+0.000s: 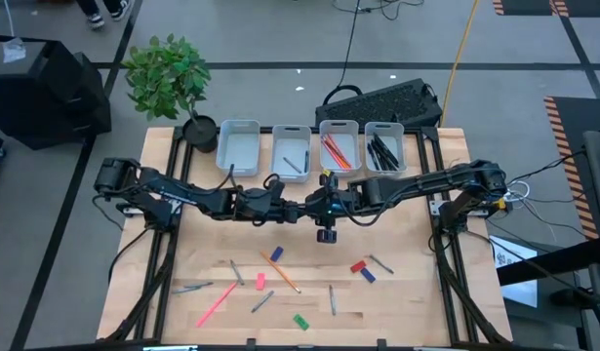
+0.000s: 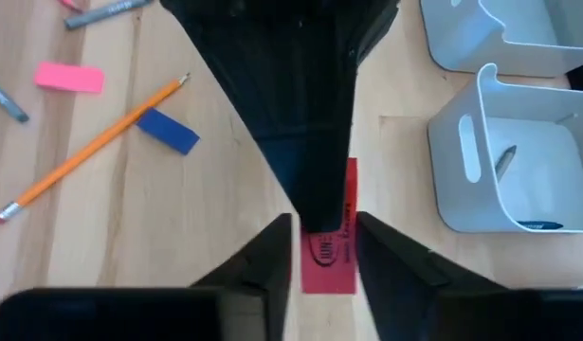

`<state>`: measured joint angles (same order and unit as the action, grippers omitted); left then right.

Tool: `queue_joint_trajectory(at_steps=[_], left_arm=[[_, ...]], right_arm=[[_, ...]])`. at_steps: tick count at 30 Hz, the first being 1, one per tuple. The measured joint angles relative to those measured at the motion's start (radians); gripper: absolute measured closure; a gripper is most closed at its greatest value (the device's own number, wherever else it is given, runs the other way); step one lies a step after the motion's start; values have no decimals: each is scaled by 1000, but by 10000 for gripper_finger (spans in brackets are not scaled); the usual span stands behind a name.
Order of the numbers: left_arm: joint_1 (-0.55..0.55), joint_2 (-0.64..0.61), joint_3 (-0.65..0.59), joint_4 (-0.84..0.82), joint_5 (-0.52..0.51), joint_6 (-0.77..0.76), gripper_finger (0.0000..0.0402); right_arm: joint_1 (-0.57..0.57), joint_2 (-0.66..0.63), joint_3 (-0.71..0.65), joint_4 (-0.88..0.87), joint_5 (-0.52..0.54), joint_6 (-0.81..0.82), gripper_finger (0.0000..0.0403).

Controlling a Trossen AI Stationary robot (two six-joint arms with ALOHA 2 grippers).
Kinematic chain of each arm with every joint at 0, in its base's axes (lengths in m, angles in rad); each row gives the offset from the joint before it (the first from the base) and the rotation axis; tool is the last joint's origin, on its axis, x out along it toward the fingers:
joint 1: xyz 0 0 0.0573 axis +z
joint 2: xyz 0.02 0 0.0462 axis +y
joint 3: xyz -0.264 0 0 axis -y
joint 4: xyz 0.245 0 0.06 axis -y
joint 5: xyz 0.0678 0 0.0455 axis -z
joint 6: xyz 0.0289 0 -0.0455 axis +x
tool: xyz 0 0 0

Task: Sort crayons/erasers/pens/pencils in bins
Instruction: Put the red eraser into the top left gray bin

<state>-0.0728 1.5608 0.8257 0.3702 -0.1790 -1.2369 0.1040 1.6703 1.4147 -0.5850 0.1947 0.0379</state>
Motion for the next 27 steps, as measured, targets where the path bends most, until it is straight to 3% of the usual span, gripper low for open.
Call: queue_joint_trajectory(at_steps=[6, 11, 19, 27], left_arm=[[18, 0, 0, -42, -7, 24, 384], [59, -60, 0, -218, -6, 37, 382], [201, -288, 0, -473, -40, 172, 384], [435, -407, 1, -650, -42, 286, 384]], right_arm=[[4, -66, 0, -24, 2, 60, 213], [4, -177, 0, -22, 18, 74, 176], [2, -364, -57, 106, 98, 35, 179], [2, -551, -314, 447, 122, 54, 188]])
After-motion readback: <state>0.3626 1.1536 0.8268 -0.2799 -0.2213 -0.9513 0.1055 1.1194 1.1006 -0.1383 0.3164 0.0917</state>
